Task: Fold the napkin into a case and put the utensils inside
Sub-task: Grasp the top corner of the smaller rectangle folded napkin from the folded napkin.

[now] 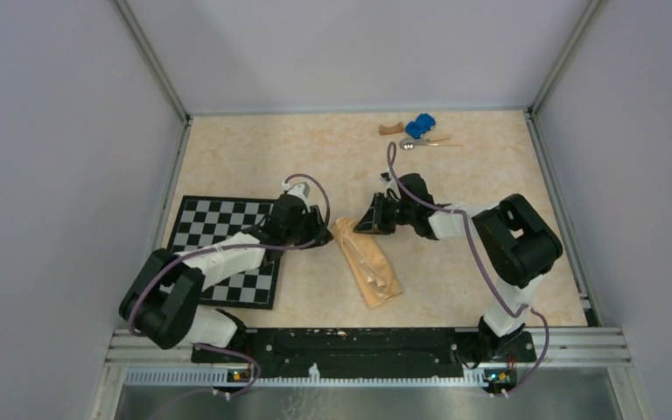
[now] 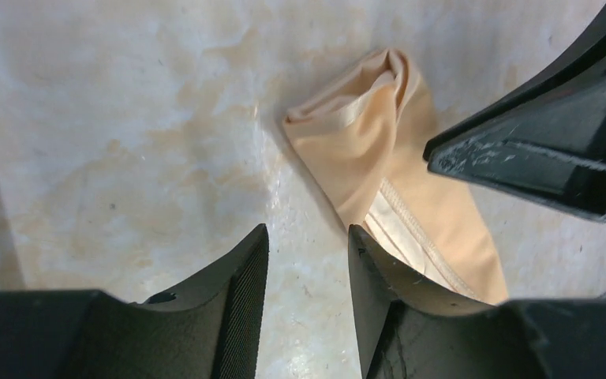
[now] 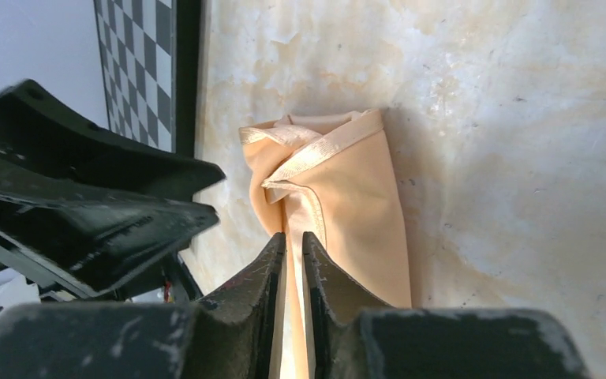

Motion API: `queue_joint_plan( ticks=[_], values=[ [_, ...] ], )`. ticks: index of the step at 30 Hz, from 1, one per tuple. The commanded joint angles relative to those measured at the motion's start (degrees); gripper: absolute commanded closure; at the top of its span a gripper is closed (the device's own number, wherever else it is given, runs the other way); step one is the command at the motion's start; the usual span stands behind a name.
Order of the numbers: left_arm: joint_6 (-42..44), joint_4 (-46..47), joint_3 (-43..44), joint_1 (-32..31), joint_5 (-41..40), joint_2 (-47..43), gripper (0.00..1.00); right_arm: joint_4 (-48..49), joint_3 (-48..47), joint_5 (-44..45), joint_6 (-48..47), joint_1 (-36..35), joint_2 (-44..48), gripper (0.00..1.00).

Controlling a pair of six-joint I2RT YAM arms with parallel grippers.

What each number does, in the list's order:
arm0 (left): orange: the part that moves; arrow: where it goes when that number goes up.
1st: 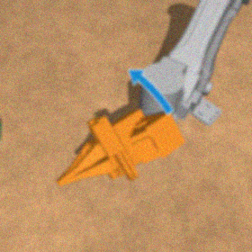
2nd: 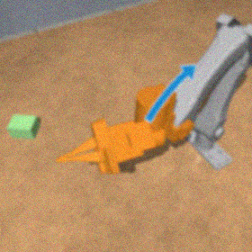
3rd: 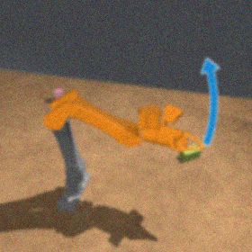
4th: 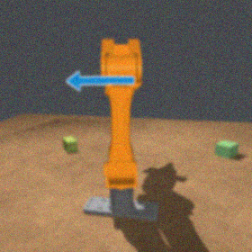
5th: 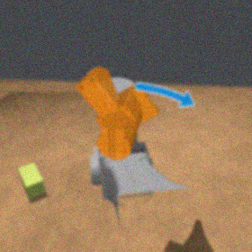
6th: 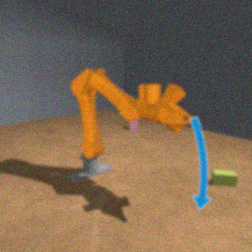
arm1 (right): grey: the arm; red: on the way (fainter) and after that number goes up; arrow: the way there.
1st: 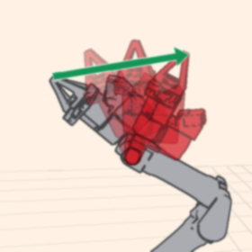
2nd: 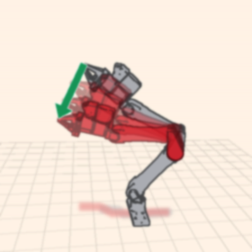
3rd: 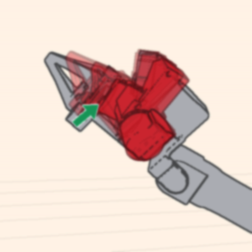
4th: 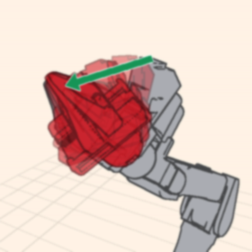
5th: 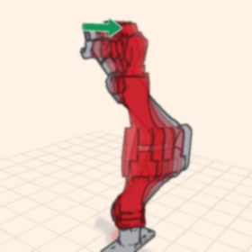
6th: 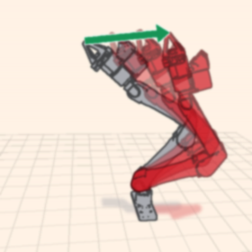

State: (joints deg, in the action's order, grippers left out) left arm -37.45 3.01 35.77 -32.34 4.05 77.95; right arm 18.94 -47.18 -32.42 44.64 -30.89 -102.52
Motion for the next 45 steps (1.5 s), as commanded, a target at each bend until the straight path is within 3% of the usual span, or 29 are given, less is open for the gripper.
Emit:
queue_joint_plan(
  ticks=[1, 8, 12, 16, 25, 31, 40, 45],
  values=[
    [-3.2, 5.3, -0.7, 0.2, 7.3, 3.5, 0.54, -0.5, -4.4, -0.9, -2.6, 0.2, -2.0, 0.89],
    [-2.8, 6.6, 3.9, 0.2, 6.1, 12.5, 0.68, 1.4, -9.7, 0.3, -0.9, -2.9, -8.9, 0.93],
    [-2.9, 8.2, 5.5, 0.1, 6.0, 16.0, 0.69, 4.3, -11.2, 1.4, 2.7, -5.4, -13.7, 0.93],
    [-2.0, 6.6, 7.0, 0.1, 4.8, 16.9, 0.69, 7.3, -8.5, 2.1, 4.8, -6.0, -11.7, 0.92],
    [0.0, 1.3, 3.6, 0.8, 5.0, 8.0, 0.53, -0.3, -3.3, -1.4, -2.8, 0.3, -1.9, 0.82],
    [0.0, -0.2, 3.6, 2.2, 7.2, 5.3, 0.61, -1.9, -4.2, -1.2, -5.3, 1.0, -2.4, 0.79],
    [1.4, 1.0, 15.2, 2.1, 10.9, 17.6, 0.67, 2.8, -5.9, 1.1, -1.0, -3.7, -9.3, 0.87],
    [2.4, 0.0, 17.8, 2.0, 12.2, 22.6, 0.71, 5.4, -3.5, 2.1, 1.5, -4.7, -8.6, 0.89]
  ],
)
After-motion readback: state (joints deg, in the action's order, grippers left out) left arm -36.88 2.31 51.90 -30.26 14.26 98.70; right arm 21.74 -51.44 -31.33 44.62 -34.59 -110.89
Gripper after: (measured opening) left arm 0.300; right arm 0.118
